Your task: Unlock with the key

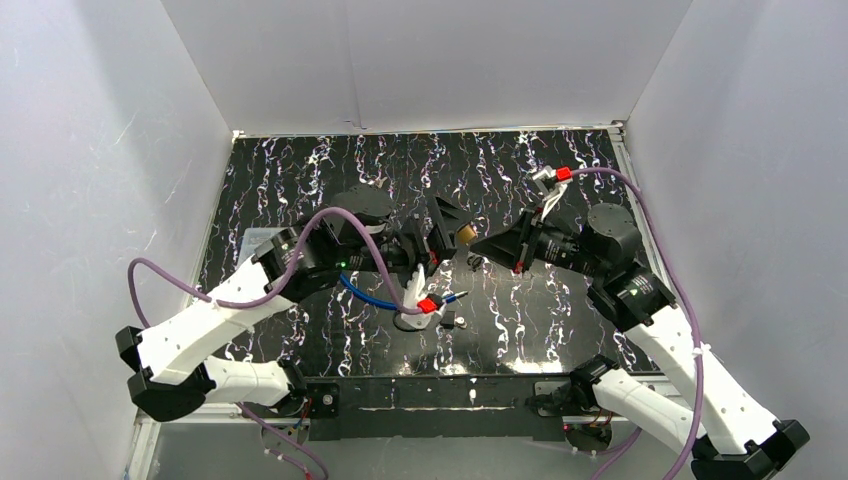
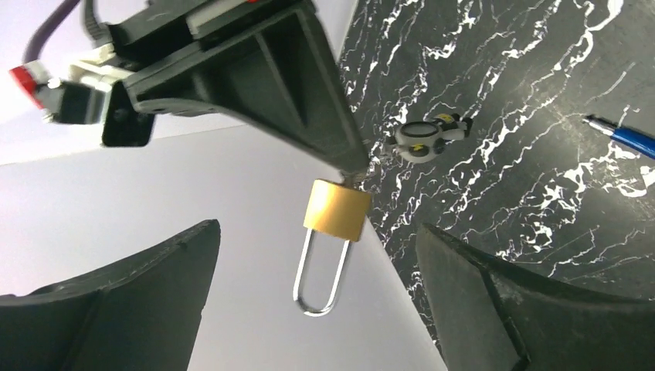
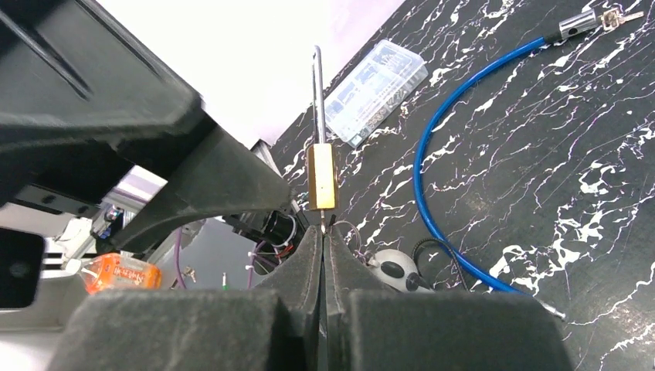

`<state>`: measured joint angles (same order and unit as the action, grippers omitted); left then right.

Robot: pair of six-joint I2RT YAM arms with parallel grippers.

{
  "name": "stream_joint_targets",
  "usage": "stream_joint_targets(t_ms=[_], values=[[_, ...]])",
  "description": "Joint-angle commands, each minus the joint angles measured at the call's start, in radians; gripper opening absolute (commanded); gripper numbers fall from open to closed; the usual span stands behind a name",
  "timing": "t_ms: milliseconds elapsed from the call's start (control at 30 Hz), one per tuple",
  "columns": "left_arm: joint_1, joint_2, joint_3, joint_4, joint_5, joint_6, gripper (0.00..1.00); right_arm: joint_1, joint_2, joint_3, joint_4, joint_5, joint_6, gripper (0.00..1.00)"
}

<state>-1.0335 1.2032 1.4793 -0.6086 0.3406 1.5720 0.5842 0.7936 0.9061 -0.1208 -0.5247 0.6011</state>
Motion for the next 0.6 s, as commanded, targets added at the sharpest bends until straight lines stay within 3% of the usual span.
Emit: stream_joint_targets(t_ms=[0,133,200,467,567], values=[[0.053,0.119,0.232,-0.186,0.043,-0.152,0.98,0.005,-0.010,0.034,0.034,-0.033,-0.056,0.01],[0.113,0.344,0.631,-0.566,0.159,-0.226,0.98,0.008,-0.003,0.078,-0.038,-0.024,-0.131,0.01],[0.125,0.430,0.756,-0.697,0.195,-0.218,0.97,0.010,-0.001,0.097,-0.057,-0.020,-0.158,0.01],[0.147,0.641,1.073,-1.008,0.264,-0.166,0.95,0.022,0.004,0.155,-0.136,0.000,-0.234,0.01],[0.146,0.656,1.090,-1.062,0.282,-0.162,0.95,0.025,0.001,0.166,-0.158,0.012,-0.254,0.01]])
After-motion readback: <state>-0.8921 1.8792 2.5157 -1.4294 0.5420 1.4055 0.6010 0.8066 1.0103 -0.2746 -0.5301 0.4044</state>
